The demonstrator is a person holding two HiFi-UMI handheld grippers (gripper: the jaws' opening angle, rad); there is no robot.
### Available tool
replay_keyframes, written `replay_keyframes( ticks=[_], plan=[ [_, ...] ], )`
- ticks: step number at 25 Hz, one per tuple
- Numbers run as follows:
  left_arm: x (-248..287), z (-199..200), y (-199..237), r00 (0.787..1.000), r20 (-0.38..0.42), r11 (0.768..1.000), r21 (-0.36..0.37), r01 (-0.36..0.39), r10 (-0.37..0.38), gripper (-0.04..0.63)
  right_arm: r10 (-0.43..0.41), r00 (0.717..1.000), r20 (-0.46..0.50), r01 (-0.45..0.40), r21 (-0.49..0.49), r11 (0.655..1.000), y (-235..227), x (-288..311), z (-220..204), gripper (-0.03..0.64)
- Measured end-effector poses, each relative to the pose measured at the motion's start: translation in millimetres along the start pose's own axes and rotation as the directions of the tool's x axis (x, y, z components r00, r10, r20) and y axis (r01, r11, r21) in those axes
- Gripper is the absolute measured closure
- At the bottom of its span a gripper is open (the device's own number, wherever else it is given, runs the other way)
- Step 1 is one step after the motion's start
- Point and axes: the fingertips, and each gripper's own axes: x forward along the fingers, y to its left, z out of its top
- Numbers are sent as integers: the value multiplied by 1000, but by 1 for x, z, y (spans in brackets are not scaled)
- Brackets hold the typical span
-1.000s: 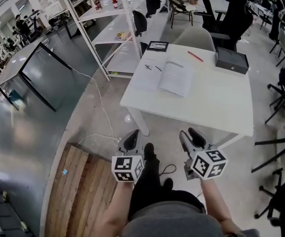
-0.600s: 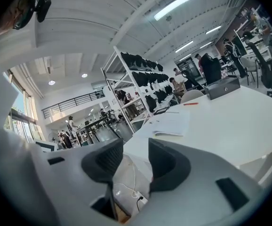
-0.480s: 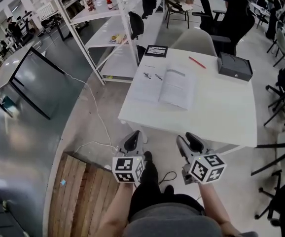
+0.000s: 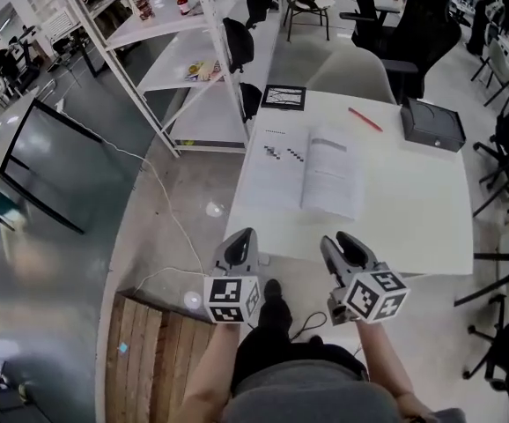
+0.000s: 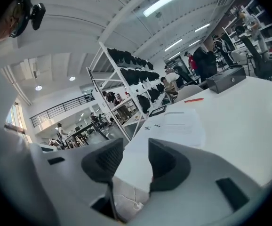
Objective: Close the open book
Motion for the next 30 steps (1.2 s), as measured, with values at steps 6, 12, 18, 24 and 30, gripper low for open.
replay_keyframes(
  ticks=[6,12,18,24,30],
  plan=[
    [35,14,29,998,-5,998,11,69,-69,589,-80,996,46,78,49,996,-6,30,21,443],
    [74,23,43,988,-15,988,20,153,-152,589,-174,981,87,165,107,980,-21,45,34,443],
    [101,28,44,975,-28,974,35,222,-221,589,-246,962,116,223,182,958,-32,47,37,443],
    [117,25,37,962,-53,962,37,270,-267,589,-296,947,123,256,267,929,-46,44,33,445],
    [133,19,24,949,-85,949,53,310,-305,589,-333,933,137,264,370,891,-63,38,22,445]
  ],
)
